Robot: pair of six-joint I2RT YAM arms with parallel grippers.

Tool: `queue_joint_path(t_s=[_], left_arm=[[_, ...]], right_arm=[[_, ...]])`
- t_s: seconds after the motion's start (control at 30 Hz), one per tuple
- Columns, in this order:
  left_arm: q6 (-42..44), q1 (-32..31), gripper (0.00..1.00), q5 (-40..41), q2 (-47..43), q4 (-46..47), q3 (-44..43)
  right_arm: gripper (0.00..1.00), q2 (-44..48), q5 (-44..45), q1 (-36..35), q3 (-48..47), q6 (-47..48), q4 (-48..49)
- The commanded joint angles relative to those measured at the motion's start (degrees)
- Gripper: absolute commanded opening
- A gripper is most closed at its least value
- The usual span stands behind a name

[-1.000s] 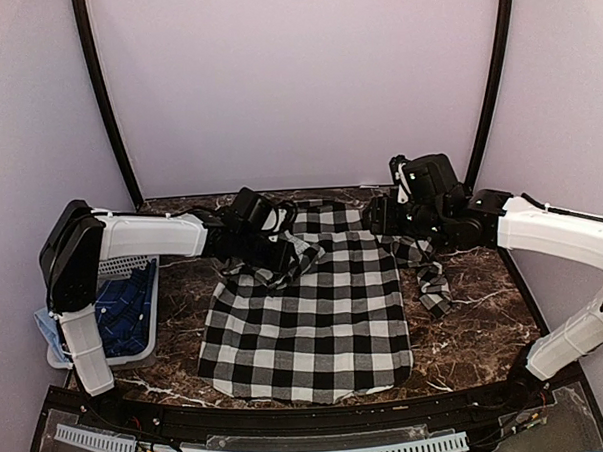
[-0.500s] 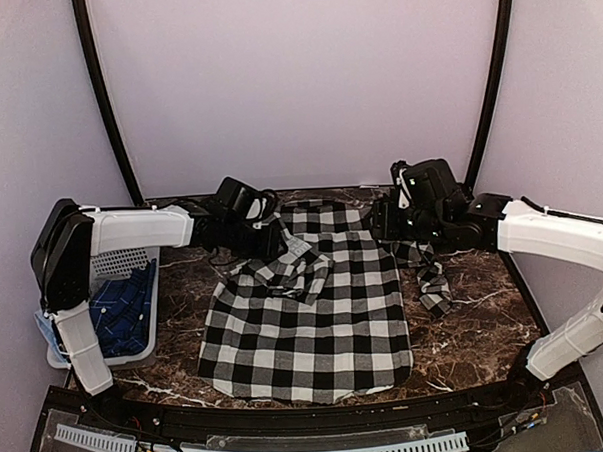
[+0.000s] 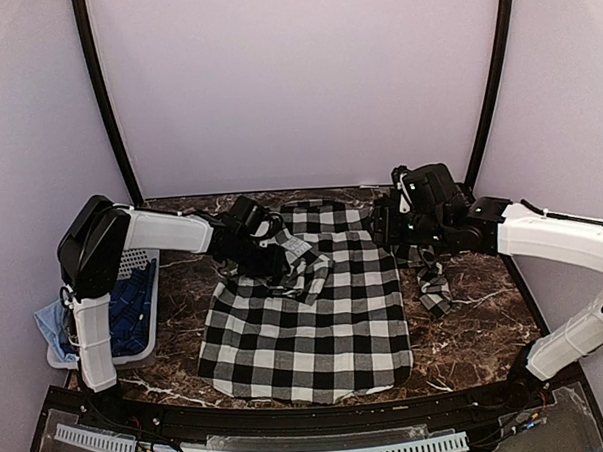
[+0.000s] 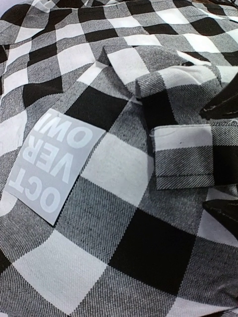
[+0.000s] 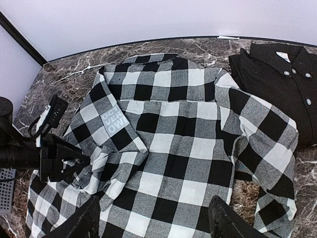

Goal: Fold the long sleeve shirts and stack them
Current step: Pick up the sleeve from the center of the board, then pass from the left arm to the right

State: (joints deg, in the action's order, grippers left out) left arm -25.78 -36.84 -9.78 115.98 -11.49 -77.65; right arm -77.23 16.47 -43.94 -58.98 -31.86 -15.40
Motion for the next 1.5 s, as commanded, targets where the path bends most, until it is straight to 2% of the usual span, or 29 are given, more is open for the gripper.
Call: queue_joint_path(t_s=[0.0, 0.4, 0.53, 0.7, 0.83, 1.1, 1.27, 1.47], left_arm=[[-0.59, 0.64, 0.53, -1.04, 0.57, -0.33, -2.1], [-0.48, 0.63, 0.4, -4.03, 2.73, 1.12, -2.47], [-0.58, 0.63, 0.29, -5.27, 2.93, 1.35, -2.67], [-0.29, 0.55, 0.1, -6.74, 2.86, 1.25, -3.73], [-0.15, 0.46, 0.0, -7.96, 1.95, 1.46, -4.41], [-0.51, -0.12, 0.0, -13.27, -2.65, 5.06, -3.13], [0.12, -1.29, 0.0, -19.38, -3.98, 6.58, -2.67], [-0.94, -3.33, 0.0, -23.67, -3.98, 9.35, -1.69]], right_arm=[[0.72, 1.32, -0.25, -0.49, 1.14, -0.6, 1.86], [0.72, 1.0, -1.08, -0.53, 1.24, -0.99, 2.09], [0.72, 0.81, -1.5, -0.53, 1.24, -1.27, 2.32], [0.72, 0.42, -1.86, -0.53, 1.15, -1.35, 2.41], [0.72, 0.4, -2.52, -0.53, 1.32, -1.48, 2.69], [0.73, -1.93, -6.82, -1.24, 1.68, -1.51, 5.62], [0.73, -4.76, -8.37, -2.26, 0.94, -1.9, 7.27], [0.73, -7.68, -12.78, -2.37, 2.43, -6.25, 12.22]])
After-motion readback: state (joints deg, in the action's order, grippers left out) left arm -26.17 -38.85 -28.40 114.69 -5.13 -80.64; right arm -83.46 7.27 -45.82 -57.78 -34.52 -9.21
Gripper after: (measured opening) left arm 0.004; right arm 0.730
